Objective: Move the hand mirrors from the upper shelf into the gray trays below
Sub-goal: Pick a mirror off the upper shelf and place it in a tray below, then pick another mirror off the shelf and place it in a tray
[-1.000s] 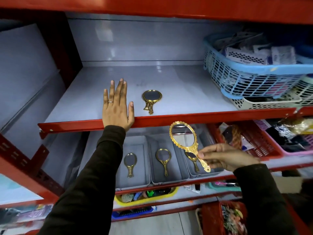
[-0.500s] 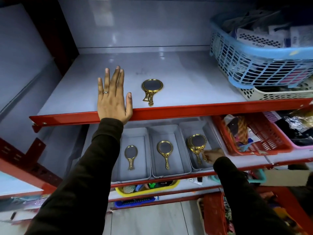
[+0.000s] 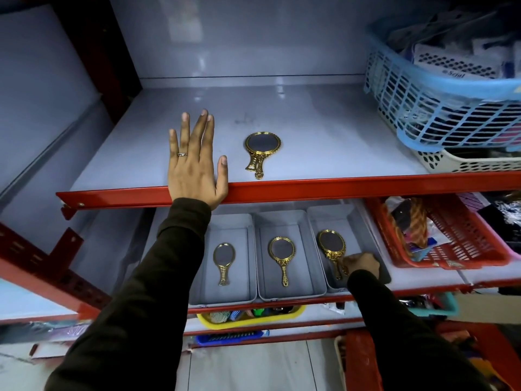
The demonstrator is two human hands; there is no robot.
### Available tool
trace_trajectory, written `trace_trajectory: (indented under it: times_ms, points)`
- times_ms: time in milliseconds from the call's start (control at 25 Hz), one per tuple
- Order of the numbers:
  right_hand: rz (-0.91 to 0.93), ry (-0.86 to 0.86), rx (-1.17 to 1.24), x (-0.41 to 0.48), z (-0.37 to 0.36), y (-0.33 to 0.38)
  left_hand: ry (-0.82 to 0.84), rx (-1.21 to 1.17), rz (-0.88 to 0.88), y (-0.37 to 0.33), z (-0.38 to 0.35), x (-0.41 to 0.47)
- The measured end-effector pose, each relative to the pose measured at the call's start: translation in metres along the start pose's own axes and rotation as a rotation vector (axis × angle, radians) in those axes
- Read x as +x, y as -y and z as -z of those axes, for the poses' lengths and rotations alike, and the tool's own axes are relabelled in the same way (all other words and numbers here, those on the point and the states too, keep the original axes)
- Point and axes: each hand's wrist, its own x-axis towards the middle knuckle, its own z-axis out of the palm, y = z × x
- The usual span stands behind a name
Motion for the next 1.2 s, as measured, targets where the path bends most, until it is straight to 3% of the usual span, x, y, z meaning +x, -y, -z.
trace_trajectory:
  times_ms: [160, 240, 400, 520, 680, 800, 880, 1040, 1200]
  points:
    - [0.124, -0.047, 0.077, -0.014, 0.020, 0.002, 0.006, -0.002, 0.001, -0.001, 0.002, 0.000]
    - [0.243, -0.042, 0.251, -0.040, 0.036, 0.017, 0.009, -0.004, 0.005, -0.001, 0.002, 0.000]
    - [0.796, -0.245, 0.568, -0.141, 0.081, 0.080, 0.018, 0.006, 0.020, 0.000, 0.004, 0.000]
    - [1.040, -0.298, 0.482, -0.189, 0.098, 0.154, 0.025, 0.008, 0.022, 0.000, 0.005, -0.001]
    - [0.880, -0.096, 0.003, -0.186, 0.067, 0.241, 0.022, -0.011, 0.028, 0.000, 0.008, 0.000]
    - [0.747, 0.013, -0.104, -0.175, 0.041, 0.265, 0.027, -0.024, 0.017, 0.000, 0.007, 0.000]
    - [0.667, 0.114, -0.023, -0.166, 0.037, 0.271, 0.036, -0.023, 0.016, 0.001, 0.006, 0.000]
    - [0.502, 0.475, 0.373, -0.160, 0.056, 0.261, 0.045, -0.032, 0.020, 0.000, 0.006, 0.000]
    - [0.583, 0.712, 0.612, -0.179, 0.103, 0.231, 0.040, -0.030, 0.023, -0.001, 0.006, -0.001]
